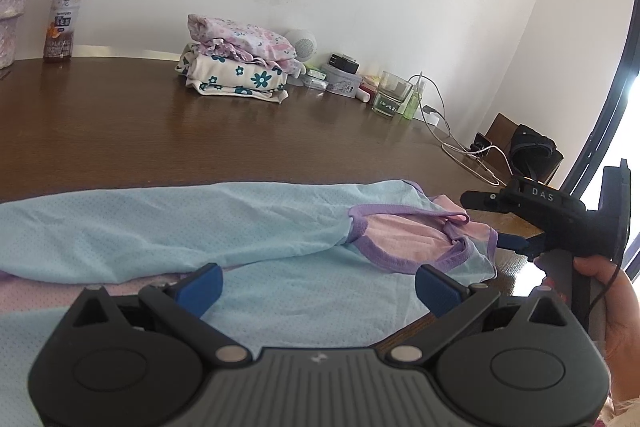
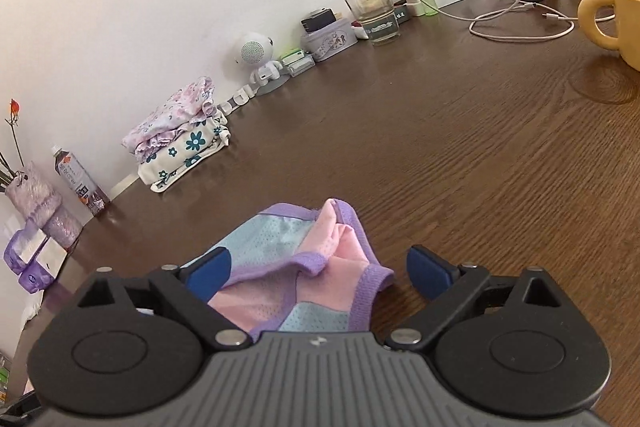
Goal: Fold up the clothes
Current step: 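Grasp the pink-and-purple trimmed end with the right gripper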
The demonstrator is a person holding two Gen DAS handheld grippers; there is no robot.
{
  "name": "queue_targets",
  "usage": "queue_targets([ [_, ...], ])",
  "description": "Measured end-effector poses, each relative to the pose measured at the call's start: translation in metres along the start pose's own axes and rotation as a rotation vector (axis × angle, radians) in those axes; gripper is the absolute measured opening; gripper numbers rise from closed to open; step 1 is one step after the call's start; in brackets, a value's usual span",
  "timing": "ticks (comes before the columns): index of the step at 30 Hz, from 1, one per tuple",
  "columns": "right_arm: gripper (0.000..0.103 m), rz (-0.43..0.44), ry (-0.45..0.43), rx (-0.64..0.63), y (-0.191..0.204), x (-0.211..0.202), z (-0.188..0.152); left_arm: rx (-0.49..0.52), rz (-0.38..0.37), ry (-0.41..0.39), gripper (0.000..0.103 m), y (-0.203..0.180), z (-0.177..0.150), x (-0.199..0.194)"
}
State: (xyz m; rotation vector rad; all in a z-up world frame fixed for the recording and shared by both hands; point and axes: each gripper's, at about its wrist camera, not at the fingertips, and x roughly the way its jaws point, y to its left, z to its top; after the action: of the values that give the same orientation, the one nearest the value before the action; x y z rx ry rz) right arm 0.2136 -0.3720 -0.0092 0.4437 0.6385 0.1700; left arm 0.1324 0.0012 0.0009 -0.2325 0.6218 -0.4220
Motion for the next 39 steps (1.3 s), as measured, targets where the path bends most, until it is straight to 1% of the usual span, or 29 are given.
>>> queue_targets([
  [1, 0.082, -0.001, -0.002, -0.002, 0.003, 0.002, 0.000, 0.000, 0.006, -0.001, 0.103, 0.000, 0.000, 0.000],
  [2, 0.078, -0.007, -0.005, -0.006, 0.004, 0.003, -0.001, 0.000, 0.012, -0.002, 0.103, 0.000, 0.000, 0.000],
  [4, 0.077, -0.018, -0.012, -0.015, 0.008, 0.005, -0.003, -0.004, 0.016, -0.002, 0.103, 0.001, 0.001, -0.001],
  [6, 0.068, -0.029, -0.019, -0.023, 0.012, 0.007, -0.005, -0.001, 0.025, -0.002, 0.103, 0.000, 0.001, -0.001],
  [7, 0.058, -0.033, -0.022, -0.023, 0.012, 0.008, -0.005, 0.002, 0.030, -0.003, 0.103, 0.000, 0.001, -0.001],
  [8, 0.051, -0.032, -0.025, -0.013, 0.010, 0.008, -0.005, 0.004, 0.032, -0.003, 0.103, 0.000, 0.001, -0.002],
  [12, 0.047, -0.017, -0.024, 0.022, 0.004, 0.007, -0.004, 0.005, 0.032, 0.001, 0.103, -0.001, 0.001, -0.002],
  [14, 0.034, -0.013, -0.017, 0.022, 0.004, 0.009, -0.004, 0.006, 0.031, 0.001, 0.103, -0.001, 0.001, -0.002],
  [16, 0.028, -0.008, -0.011, 0.021, 0.004, 0.011, -0.003, 0.008, 0.031, 0.000, 0.103, -0.001, 0.000, -0.002],
  [19, 0.025, 0.000, 0.000, 0.021, 0.004, 0.013, -0.003, 0.010, 0.030, 0.001, 0.103, -0.002, 0.000, -0.003],
  [22, 0.014, 0.007, 0.009, 0.016, 0.005, 0.015, -0.003, 0.009, 0.028, 0.002, 0.103, -0.002, 0.000, -0.003],
  [25, 0.010, 0.007, 0.007, -0.038, 0.010, 0.014, -0.004, 0.007, 0.029, 0.003, 0.103, -0.002, 0.001, -0.003],
  [29, 0.008, -0.006, -0.008, -0.200, 0.026, 0.005, -0.008, 0.017, 0.032, 0.003, 0.103, -0.002, 0.001, -0.004],
  [33, 0.007, -0.054, -0.060, -0.378, 0.046, -0.006, -0.011, 0.037, 0.052, -0.013, 0.103, 0.000, 0.003, -0.007],
  [37, 0.007, -0.073, -0.101, -0.489, 0.064, -0.010, -0.012, 0.023, 0.069, -0.031, 0.103, 0.007, 0.009, -0.012],
  [39, 0.007, -0.083, -0.124, -0.570, 0.076, -0.013, -0.016, 0.026, 0.078, -0.040, 0.103, 0.011, 0.011, -0.016],
])
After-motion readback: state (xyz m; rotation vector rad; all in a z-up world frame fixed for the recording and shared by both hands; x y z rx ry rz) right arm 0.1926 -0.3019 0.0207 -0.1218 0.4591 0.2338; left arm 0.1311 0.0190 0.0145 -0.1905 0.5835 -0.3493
